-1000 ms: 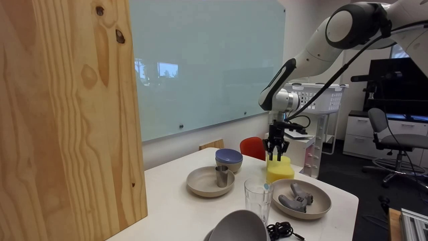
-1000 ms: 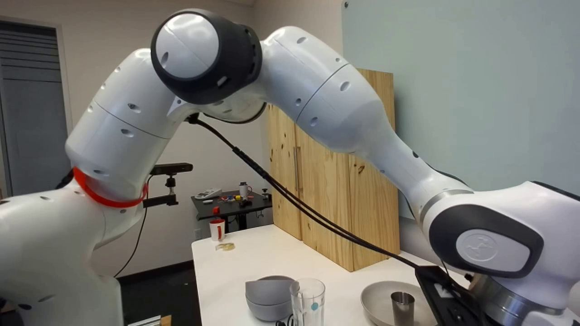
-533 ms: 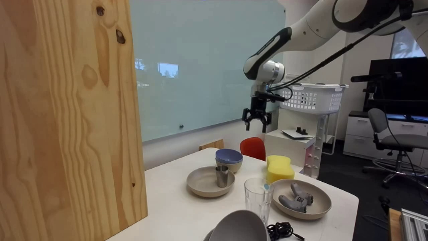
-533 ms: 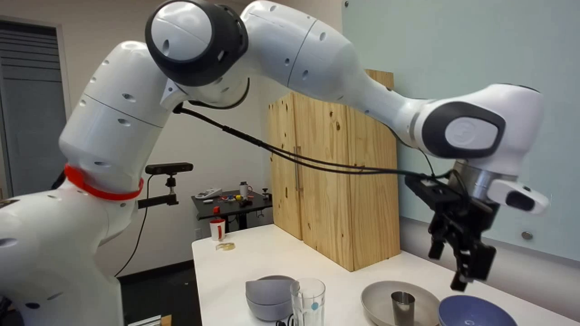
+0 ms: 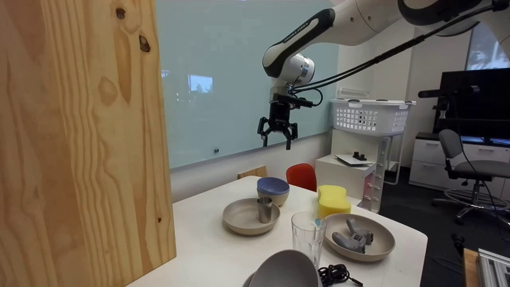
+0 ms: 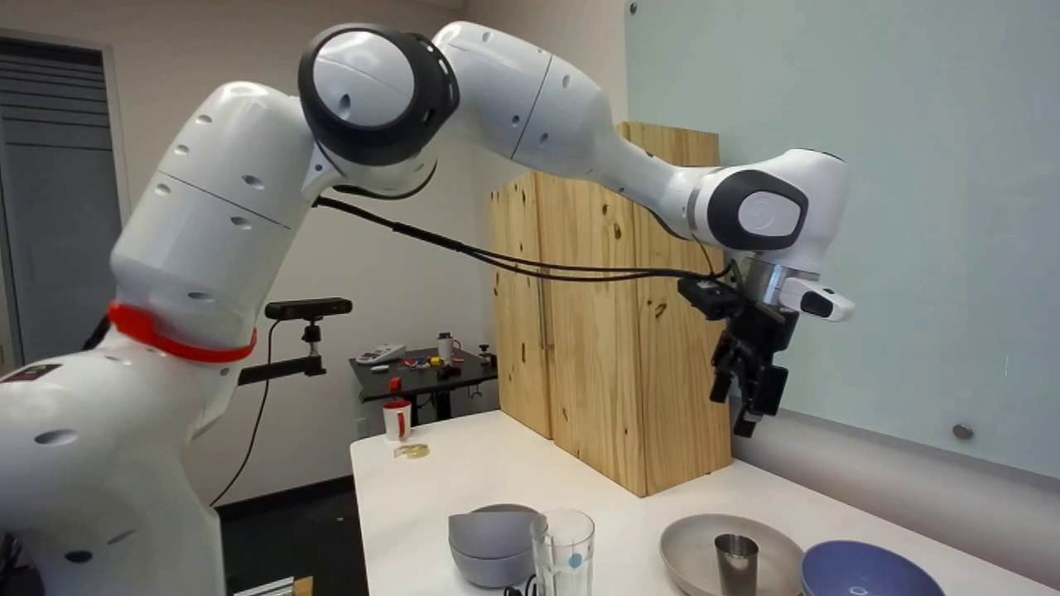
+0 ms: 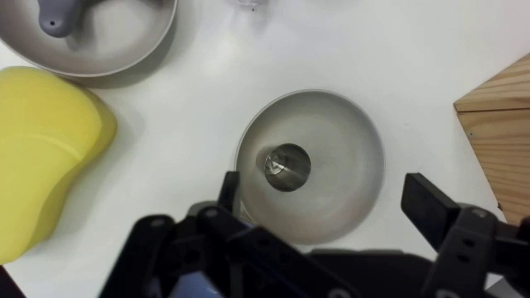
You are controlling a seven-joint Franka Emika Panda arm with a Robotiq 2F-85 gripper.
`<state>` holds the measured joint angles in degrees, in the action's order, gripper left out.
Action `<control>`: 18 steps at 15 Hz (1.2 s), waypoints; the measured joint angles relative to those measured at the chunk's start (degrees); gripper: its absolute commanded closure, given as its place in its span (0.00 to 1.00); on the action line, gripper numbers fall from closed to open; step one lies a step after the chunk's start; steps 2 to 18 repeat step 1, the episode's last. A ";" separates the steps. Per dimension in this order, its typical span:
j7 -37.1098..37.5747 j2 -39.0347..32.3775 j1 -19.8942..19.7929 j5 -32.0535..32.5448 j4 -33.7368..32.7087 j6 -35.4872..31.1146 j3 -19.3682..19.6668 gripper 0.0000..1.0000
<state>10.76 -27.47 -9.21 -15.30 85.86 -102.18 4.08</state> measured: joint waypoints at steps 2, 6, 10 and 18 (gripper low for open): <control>0.12 -0.06 0.04 0.00 0.00 0.17 0.01 0.00; 0.12 -0.06 0.04 0.00 0.00 0.17 0.01 0.00; 0.12 -0.06 0.04 0.00 0.00 0.17 0.01 0.00; 0.12 -0.06 0.04 0.00 0.00 0.17 0.01 0.00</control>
